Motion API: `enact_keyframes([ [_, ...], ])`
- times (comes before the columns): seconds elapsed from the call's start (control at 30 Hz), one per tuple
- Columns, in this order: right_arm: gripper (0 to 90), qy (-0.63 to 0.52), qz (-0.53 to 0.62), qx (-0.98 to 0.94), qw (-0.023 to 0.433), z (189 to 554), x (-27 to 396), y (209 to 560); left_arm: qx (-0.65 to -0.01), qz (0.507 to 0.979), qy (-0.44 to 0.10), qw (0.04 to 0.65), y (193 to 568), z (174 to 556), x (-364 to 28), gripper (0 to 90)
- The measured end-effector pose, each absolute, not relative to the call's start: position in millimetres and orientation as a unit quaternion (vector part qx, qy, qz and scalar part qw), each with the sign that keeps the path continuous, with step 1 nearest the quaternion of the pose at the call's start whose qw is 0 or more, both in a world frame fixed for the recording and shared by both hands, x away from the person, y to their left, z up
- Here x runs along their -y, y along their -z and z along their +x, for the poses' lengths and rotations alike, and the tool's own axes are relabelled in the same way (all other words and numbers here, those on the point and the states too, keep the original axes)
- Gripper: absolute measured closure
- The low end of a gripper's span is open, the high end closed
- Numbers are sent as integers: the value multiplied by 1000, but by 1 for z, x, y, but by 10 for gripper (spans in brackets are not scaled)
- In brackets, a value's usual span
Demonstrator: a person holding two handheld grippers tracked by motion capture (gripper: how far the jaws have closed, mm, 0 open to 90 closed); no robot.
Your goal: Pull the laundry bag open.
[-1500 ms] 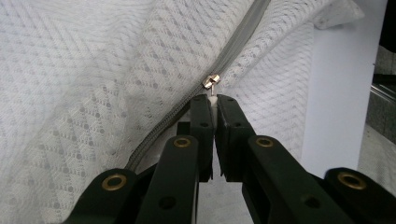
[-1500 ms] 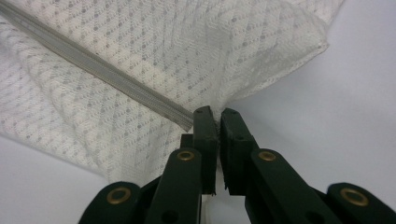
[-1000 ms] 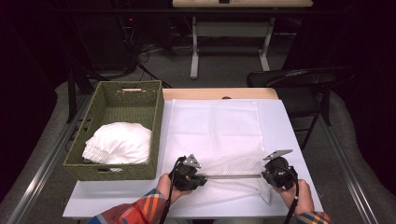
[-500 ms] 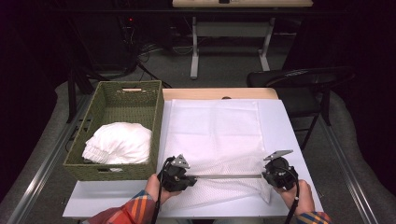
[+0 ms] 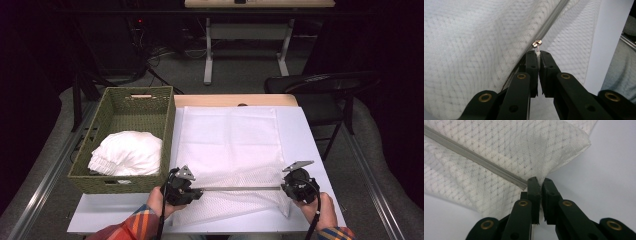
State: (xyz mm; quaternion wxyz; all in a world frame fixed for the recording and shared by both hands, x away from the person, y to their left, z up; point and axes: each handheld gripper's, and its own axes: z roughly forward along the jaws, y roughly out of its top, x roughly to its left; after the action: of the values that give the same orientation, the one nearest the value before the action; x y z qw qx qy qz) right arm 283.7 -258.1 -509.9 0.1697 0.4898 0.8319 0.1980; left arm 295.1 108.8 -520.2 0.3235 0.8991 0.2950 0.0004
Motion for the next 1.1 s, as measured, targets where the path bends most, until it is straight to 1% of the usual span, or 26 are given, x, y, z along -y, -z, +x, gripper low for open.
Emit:
enact_keyframes([
  [0.23,860,-197,491,-831,173,284,259,510,-305,898,-8,317,521,288,-122,859],
  [0.63,861,-195,498,-827,173,284,263,511,-333,890,-23,312,518,286,-147,859],
  [0.97,862,-193,500,-826,178,283,264,510,-354,883,-45,304,516,281,-164,859],
  [1.1,862,-192,503,-824,176,283,264,510,-361,883,-46,296,518,279,-170,860],
])
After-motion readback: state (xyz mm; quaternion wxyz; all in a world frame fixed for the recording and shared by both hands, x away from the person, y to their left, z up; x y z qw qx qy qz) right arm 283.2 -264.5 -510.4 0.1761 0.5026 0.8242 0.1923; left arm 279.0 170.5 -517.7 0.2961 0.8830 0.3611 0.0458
